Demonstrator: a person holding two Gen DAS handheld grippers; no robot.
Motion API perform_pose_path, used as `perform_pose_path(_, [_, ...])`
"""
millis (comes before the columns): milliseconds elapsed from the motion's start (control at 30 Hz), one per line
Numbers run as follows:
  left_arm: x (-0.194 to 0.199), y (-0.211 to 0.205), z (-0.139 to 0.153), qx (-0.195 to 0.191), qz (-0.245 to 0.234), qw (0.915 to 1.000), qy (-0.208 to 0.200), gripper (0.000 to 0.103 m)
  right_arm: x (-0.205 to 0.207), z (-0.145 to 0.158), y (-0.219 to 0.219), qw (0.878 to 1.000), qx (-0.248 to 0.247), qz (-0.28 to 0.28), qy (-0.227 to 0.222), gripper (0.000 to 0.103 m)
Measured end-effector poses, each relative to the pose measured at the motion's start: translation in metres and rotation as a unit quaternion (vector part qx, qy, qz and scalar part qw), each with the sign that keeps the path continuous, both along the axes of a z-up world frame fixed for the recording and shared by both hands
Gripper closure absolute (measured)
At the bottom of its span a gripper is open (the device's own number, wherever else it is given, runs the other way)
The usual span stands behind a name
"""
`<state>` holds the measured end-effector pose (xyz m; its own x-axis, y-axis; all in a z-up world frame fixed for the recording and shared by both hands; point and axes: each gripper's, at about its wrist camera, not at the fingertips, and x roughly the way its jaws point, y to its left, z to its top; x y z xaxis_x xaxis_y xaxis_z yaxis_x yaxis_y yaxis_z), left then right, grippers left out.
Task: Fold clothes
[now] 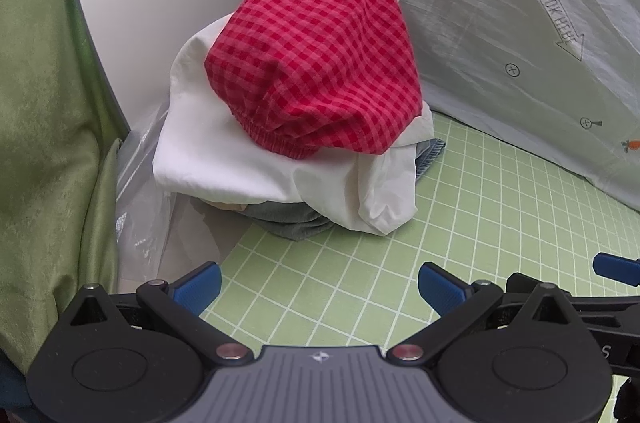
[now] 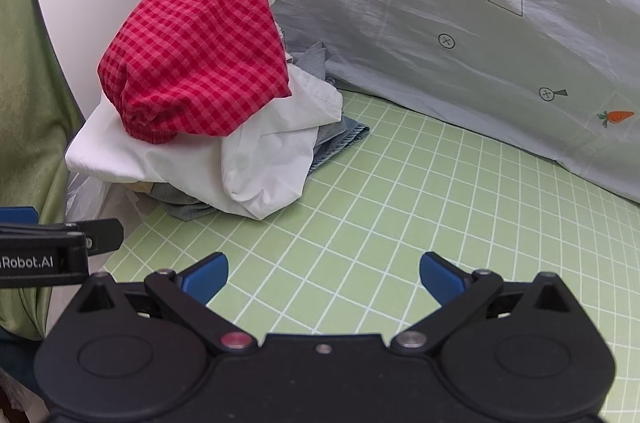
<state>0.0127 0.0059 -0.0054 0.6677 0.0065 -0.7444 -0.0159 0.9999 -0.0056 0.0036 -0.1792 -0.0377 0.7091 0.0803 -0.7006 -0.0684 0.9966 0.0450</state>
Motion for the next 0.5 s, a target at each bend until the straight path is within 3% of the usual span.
perform_pose_path(267, [0.032, 0.016, 0.004, -0.038, 0.011, 0.9991, 0.013, 0.0, 0.033, 0.005, 0.01, 1.0, -0.01, 0.026, -0.007, 0.0])
perform_pose_path(433, [0.07, 0.03, 0.014, -0.038, 0.021, 0.999, -0.004, 0.001, 0.073, 0.01, 0.026, 0.998, -0.017, 0.048, -0.021, 0.0])
perform_pose_path(500, [0.088, 0.038, 0.018, -0.039, 0.026, 0.9988, -0.014, 0.008, 0.094, 0.012, 0.033, 0.998, -0.017, 0.055, -0.029, 0.001])
